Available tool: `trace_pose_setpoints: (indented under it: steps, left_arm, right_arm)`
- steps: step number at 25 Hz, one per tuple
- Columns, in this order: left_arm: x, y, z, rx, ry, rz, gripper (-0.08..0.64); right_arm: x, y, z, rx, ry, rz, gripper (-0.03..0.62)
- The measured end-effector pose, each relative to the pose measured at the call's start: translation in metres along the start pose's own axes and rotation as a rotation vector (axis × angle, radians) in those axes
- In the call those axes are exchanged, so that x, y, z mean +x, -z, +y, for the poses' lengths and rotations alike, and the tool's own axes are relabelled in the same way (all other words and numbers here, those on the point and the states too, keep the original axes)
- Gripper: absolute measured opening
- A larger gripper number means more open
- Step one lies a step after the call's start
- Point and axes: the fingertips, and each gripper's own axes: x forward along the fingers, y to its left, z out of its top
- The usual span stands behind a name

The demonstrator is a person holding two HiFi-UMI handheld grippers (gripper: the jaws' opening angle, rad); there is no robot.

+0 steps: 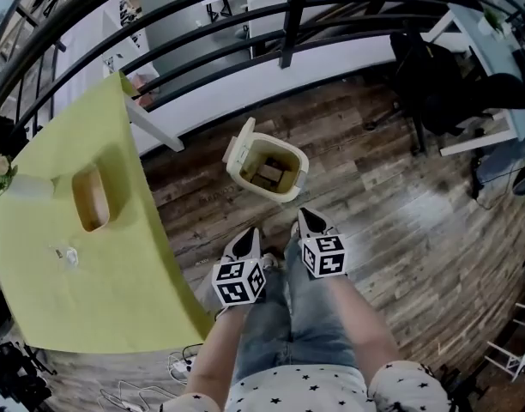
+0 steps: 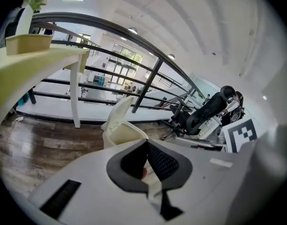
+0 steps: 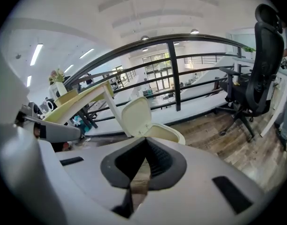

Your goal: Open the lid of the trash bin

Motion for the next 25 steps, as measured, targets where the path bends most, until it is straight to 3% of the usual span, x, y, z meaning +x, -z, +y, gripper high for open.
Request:
trace_pose_setpoints:
  steps: [11,25]
  left_arm:
    - [-0.061,-0.018,-0.027,-0.012,0.028,-0.017,0.012]
    - [-0.113,-0.068,-0.058,0.045,0.088,-0.084,0.012]
  right_arm:
    - [-0.079,-0.034,0.022,0.011,0.005,-0.061,-0.006]
    - [-0.148,-0.084,0.063,-0.030,-0.025,-0.154,-0.006]
